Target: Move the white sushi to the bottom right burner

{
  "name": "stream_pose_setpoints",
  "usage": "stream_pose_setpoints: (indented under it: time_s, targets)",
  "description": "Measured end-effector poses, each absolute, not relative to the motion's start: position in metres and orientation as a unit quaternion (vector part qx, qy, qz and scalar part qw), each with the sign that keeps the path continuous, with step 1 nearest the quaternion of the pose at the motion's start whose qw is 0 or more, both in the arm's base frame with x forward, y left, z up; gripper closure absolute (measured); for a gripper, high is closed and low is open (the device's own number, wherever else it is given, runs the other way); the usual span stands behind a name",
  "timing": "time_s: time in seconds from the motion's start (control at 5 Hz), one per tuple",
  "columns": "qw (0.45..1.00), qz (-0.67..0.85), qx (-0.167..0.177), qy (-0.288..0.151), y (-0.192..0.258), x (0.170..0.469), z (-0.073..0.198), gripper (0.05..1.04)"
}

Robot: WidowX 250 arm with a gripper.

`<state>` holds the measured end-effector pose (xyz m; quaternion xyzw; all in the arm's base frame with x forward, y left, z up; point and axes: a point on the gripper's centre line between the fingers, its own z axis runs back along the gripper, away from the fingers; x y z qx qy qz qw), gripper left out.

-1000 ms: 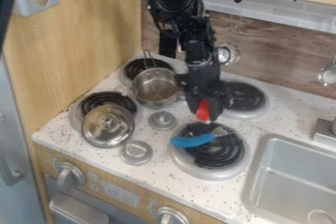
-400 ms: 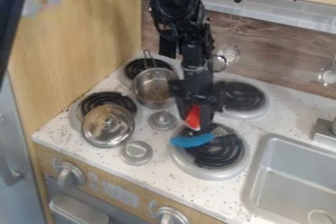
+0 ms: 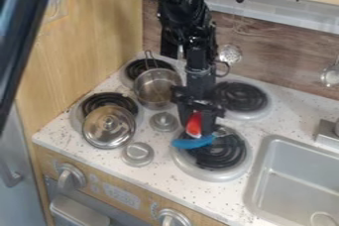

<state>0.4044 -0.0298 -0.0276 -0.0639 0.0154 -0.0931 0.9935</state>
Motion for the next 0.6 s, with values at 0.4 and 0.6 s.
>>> stream_pose_setpoints:
  time_s: [0.4, 0.6]
  targets:
    - [0.995, -0.085, -0.048, 0.022, -0.029, 0.403, -0.028, 0.159]
    - [0.994, -0.104, -0.029, 0.024, -0.041, 0.401, -0.028, 0.061]
